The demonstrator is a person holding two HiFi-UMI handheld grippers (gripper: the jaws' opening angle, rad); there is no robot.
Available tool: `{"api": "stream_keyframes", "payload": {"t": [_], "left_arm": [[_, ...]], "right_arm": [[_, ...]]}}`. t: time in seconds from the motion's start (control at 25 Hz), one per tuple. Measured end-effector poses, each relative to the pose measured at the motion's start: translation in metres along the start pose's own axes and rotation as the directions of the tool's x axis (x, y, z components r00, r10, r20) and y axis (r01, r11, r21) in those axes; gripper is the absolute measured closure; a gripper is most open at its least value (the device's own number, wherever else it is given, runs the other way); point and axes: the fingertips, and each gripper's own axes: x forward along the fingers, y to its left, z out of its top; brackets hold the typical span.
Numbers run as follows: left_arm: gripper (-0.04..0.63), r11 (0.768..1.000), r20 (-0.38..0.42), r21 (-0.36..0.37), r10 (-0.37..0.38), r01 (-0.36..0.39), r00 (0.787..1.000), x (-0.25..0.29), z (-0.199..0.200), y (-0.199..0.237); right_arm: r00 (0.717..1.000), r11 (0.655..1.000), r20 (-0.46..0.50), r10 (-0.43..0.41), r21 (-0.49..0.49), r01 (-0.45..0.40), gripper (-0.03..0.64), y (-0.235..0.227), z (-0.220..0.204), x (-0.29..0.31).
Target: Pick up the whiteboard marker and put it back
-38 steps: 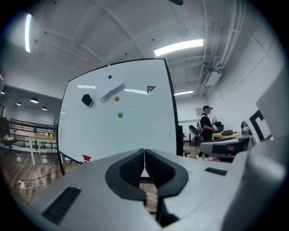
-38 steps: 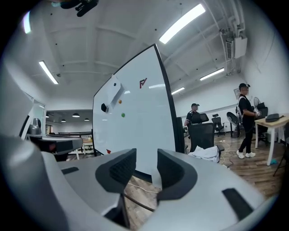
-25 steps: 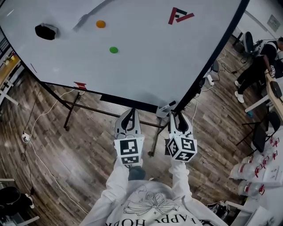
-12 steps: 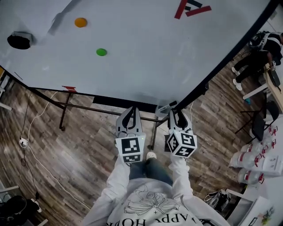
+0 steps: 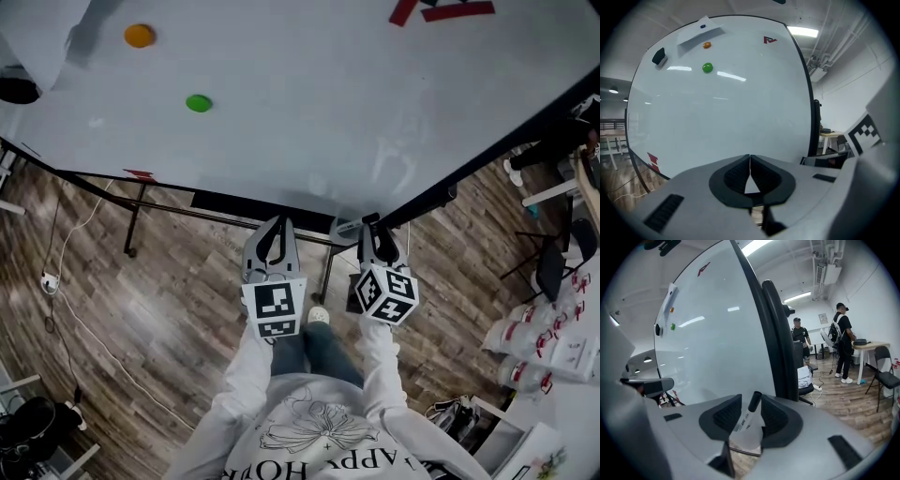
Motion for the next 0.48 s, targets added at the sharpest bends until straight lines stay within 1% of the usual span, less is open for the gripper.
{"api": "stream_keyframes", "payload": {"t": [0.48], "left_arm": [[0.588,1.0,-0.037,0.004,0.016,-0.016,0.999,0.01,-0.013,-0.004]], "right_arm": [[0.999,0.999,-0.037,0.024,0.026,-0.023,0.492,-0.004,-0.009,0.027]]}}
